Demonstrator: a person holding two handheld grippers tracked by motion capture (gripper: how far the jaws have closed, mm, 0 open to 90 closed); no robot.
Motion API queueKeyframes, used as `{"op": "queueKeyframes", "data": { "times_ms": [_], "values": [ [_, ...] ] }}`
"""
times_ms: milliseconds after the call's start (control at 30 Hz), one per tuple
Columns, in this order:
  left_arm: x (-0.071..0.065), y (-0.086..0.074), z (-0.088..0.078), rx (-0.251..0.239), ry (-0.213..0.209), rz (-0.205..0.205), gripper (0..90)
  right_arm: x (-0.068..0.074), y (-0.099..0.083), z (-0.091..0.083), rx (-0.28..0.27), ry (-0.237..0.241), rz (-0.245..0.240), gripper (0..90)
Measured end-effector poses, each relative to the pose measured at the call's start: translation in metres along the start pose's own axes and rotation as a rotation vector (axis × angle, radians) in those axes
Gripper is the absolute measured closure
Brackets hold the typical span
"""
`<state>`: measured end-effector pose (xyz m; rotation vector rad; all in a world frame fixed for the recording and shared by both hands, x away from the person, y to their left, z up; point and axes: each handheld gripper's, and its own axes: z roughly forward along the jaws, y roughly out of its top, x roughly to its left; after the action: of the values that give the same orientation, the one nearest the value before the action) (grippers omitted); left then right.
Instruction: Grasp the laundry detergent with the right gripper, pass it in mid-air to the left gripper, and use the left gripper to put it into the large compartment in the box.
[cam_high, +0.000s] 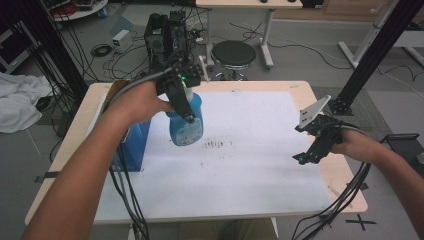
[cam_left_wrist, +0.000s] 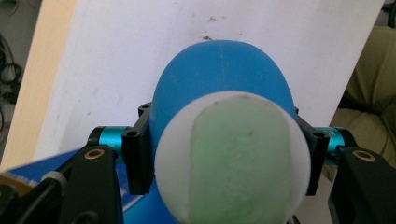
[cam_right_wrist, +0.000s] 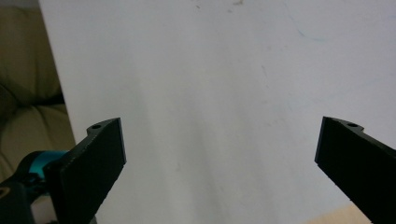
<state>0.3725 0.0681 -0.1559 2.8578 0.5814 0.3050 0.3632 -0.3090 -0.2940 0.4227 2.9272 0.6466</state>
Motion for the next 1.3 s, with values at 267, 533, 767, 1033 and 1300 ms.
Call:
{"op": "queueKeyframes", "data": {
  "times_ms": [267,533,767,1033,1300],
  "values": [
    [0.027,-0.032,-0.036,-0.028,0.012,-0.129,37.7,-0.010,-0.013,-0.019,-0.012,-0.041,0.003,0.8],
    [0.049,-0.069,-0.066,-0.036,0.073,-0.226,37.7,-0.012,-0.011,-0.024,-0.010,-0.031,0.003,0.8],
    [0.064,-0.099,-0.079,-0.077,0.115,-0.330,37.7,-0.014,-0.005,-0.022,-0.005,-0.029,-0.003,0.8],
    [0.078,-0.123,-0.078,-0.059,0.147,-0.362,37.8,-0.015,0.000,-0.019,0.005,-0.028,-0.005,0.8],
    [0.086,-0.141,-0.057,-0.062,0.142,-0.396,37.8,-0.015,0.000,-0.020,-0.007,-0.036,0.003,0.8]
  ]
}}
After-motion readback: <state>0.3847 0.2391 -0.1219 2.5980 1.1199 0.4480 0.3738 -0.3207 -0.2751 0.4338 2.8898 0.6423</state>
